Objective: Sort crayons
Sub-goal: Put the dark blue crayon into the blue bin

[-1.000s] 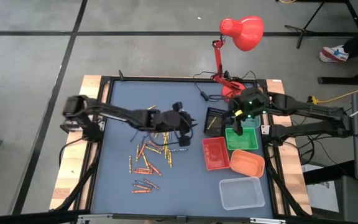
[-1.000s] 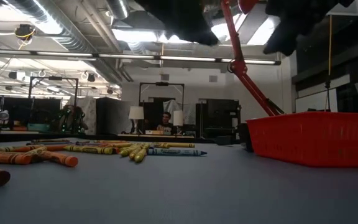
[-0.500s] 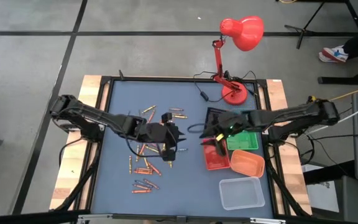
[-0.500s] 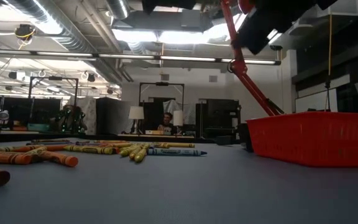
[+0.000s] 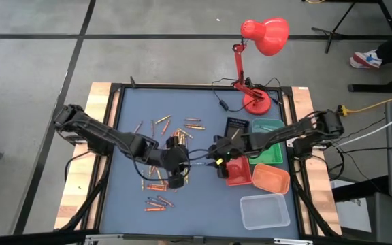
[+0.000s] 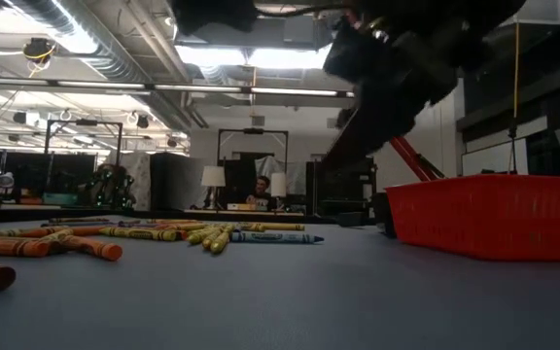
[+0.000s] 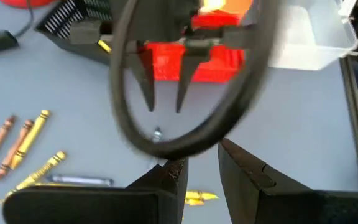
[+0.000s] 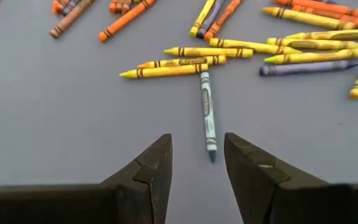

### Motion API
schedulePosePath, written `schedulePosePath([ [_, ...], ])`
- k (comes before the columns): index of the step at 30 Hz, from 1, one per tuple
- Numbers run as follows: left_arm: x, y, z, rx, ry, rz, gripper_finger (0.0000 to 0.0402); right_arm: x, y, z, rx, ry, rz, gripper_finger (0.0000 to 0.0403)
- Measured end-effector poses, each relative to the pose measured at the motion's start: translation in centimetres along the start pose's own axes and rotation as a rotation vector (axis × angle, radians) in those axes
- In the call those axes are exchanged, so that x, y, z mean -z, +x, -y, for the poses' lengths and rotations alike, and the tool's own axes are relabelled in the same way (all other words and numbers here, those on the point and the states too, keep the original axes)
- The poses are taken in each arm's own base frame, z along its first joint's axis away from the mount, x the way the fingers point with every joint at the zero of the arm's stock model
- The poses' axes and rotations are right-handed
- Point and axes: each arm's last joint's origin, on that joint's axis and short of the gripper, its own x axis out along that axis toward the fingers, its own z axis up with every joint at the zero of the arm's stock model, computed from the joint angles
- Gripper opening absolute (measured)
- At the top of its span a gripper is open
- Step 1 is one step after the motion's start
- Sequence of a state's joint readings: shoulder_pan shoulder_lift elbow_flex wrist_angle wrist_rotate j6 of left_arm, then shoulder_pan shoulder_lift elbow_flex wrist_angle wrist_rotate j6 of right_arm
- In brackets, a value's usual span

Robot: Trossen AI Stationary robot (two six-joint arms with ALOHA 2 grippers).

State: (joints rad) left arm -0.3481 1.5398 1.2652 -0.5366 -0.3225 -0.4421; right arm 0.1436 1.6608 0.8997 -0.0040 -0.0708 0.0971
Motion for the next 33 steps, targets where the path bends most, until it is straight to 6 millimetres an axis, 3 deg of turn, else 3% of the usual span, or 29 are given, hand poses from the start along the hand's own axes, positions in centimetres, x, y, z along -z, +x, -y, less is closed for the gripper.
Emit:
schedulePosePath([
  [16, 1.5, -1.2, 2.8, 0.025, -0.004, 0.012, 0.0073, 1.5, 5.7, 0.6, 0.003, -0.030, 0.089, 0.0145],
  [29, 1.5, -1.3, 3.1, 0.027, -0.004, 0.024, 0.0073, 3.3, 7.4, 1.1, 0.083, -0.025, 0.012, 0.0144],
  [33, 1.4, -1.3, 3.0, 0.012, -0.004, 0.033, 0.0073, 3.4, 7.5, 1.1, 0.071, -0.024, -0.002, 0.0123],
])
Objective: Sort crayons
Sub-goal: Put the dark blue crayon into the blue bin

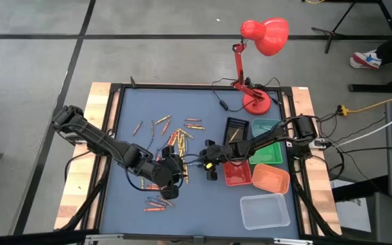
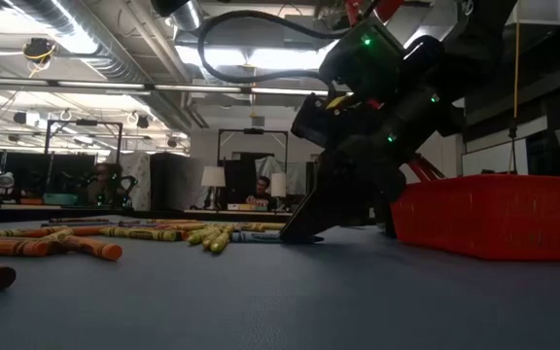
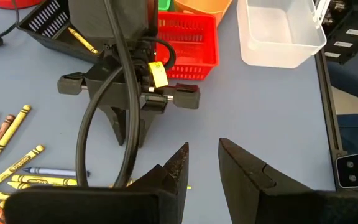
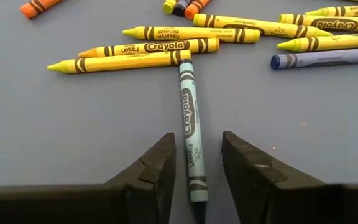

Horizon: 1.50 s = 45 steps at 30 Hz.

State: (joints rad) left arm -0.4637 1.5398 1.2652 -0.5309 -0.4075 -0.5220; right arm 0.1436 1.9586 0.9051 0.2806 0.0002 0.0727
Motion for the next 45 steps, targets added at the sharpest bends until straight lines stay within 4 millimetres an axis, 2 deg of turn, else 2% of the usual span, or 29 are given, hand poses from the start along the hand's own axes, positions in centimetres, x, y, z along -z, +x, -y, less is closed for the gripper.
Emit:
schedulePosePath([
  [7, 0.0, 0.0, 0.0, 0.000, 0.000, 0.000, 0.0073, 0.1, 0.0, 0.0, -0.002, 0.000, 0.002, 0.0060],
  [12, 0.0, 0.0, 0.0, 0.000, 0.000, 0.000, 0.0073, 0.0, 0.1, 0.0, -0.003, 0.000, 0.008, 0.0032],
  [19, 0.0, 0.0, 0.0, 0.000, 0.001, 0.000, 0.0073, 0.1, 0.0, 0.0, -0.004, 0.000, 0.004, 0.0022],
  [24, 0.0, 0.0, 0.0, 0.010, 0.001, -0.006, 0.0073, -0.3, -0.7, -0.1, -0.019, 0.000, 0.003, 0.0024],
  [28, 0.1, -0.1, 0.2, 0.016, 0.006, -0.007, 0.0073, -0.8, -2.1, -0.1, -0.021, 0.000, -0.018, 0.0025],
  [35, 0.1, -0.1, 0.3, 0.017, 0.007, -0.007, 0.0073, -2.7, -5.8, -0.3, -0.022, -0.003, -0.001, 0.0025],
  [39, 0.1, -0.1, 0.3, 0.015, 0.008, -0.007, 0.0073, -3.8, -8.9, -0.3, -0.020, -0.014, 0.014, 0.0025],
  [45, 0.2, -0.1, 0.2, 0.008, 0.011, -0.010, 0.0073, -3.8, -14.0, -0.3, -0.004, -0.056, -0.057, 0.0026],
])
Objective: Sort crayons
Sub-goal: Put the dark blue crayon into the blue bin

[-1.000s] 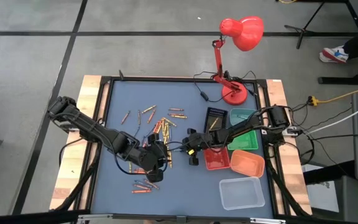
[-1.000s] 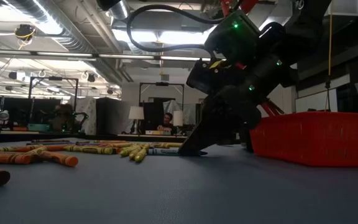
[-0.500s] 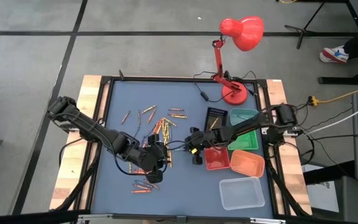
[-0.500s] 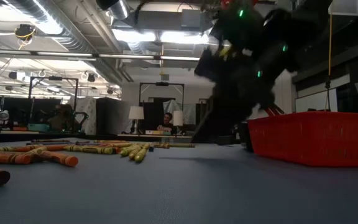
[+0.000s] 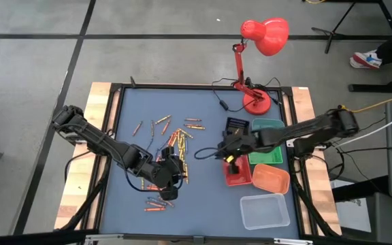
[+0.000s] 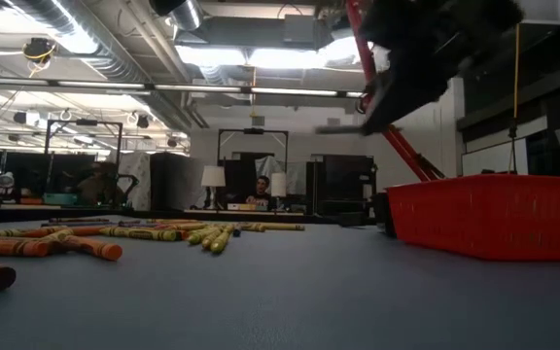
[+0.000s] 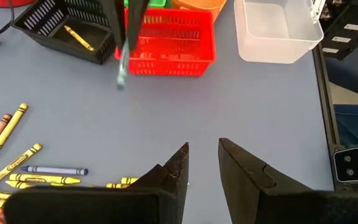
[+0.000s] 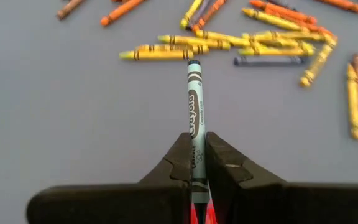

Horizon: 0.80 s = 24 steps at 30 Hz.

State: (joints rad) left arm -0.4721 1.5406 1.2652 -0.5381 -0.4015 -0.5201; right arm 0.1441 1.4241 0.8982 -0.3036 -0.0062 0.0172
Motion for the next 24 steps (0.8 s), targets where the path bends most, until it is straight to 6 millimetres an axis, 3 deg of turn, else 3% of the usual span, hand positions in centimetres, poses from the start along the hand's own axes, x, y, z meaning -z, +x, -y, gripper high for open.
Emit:
schedulePosePath([
  [7, 0.0, 0.0, 0.0, -0.001, 0.006, 0.000, 0.0073, 1.7, -5.6, 0.6, 0.193, 0.005, -0.109, 0.0026],
  [13, 0.0, 0.0, 0.0, -0.001, 0.006, 0.001, 0.0073, 3.8, -9.3, 1.1, 0.409, 0.055, -0.223, 0.0026],
  [19, 0.0, 0.0, 0.0, -0.001, 0.006, 0.000, 0.0073, 6.0, -11.5, 1.6, 0.601, 0.117, -0.352, 0.0026],
  [24, 0.0, 0.0, 0.0, -0.001, 0.006, 0.001, 0.0073, 7.1, -12.4, 1.7, 0.659, 0.152, -0.376, 0.0026],
])
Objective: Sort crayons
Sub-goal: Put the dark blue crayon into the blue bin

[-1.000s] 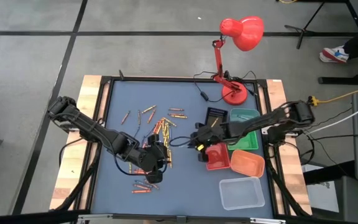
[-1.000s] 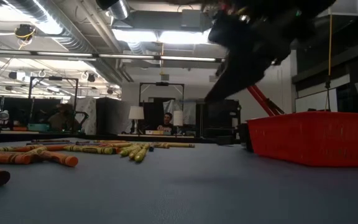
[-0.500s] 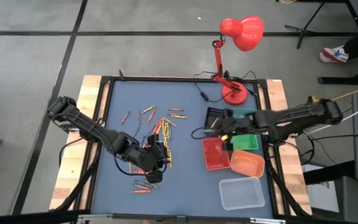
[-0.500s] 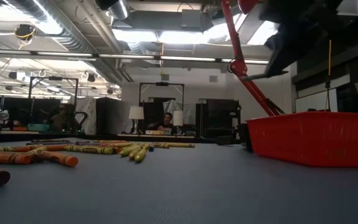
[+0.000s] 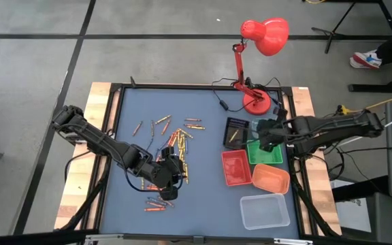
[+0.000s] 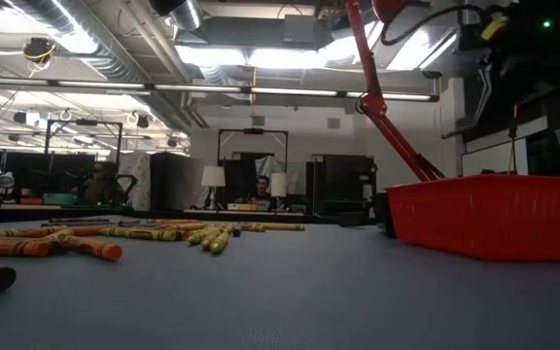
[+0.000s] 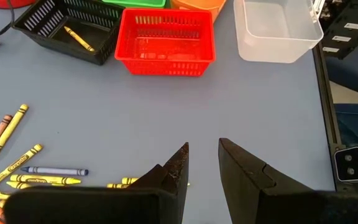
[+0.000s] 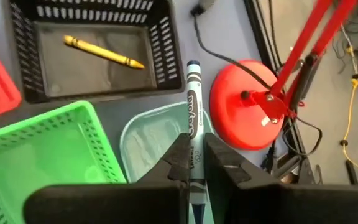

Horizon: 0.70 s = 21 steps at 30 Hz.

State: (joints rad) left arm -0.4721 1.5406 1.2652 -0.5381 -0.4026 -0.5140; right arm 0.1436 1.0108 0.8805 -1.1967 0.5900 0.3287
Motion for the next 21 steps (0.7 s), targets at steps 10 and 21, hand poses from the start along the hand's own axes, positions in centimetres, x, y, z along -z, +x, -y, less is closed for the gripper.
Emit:
schedulePosePath([
  [10, -0.1, 0.1, -0.1, -0.009, -0.004, 0.007, 0.0073, 2.0, 1.0, -0.1, -0.071, 0.004, 0.030, 0.0026],
  [21, -0.3, 0.1, -0.3, -0.033, -0.010, 0.025, 0.0073, 2.0, 1.2, -0.2, -0.036, -0.013, 0.011, 0.0026],
])
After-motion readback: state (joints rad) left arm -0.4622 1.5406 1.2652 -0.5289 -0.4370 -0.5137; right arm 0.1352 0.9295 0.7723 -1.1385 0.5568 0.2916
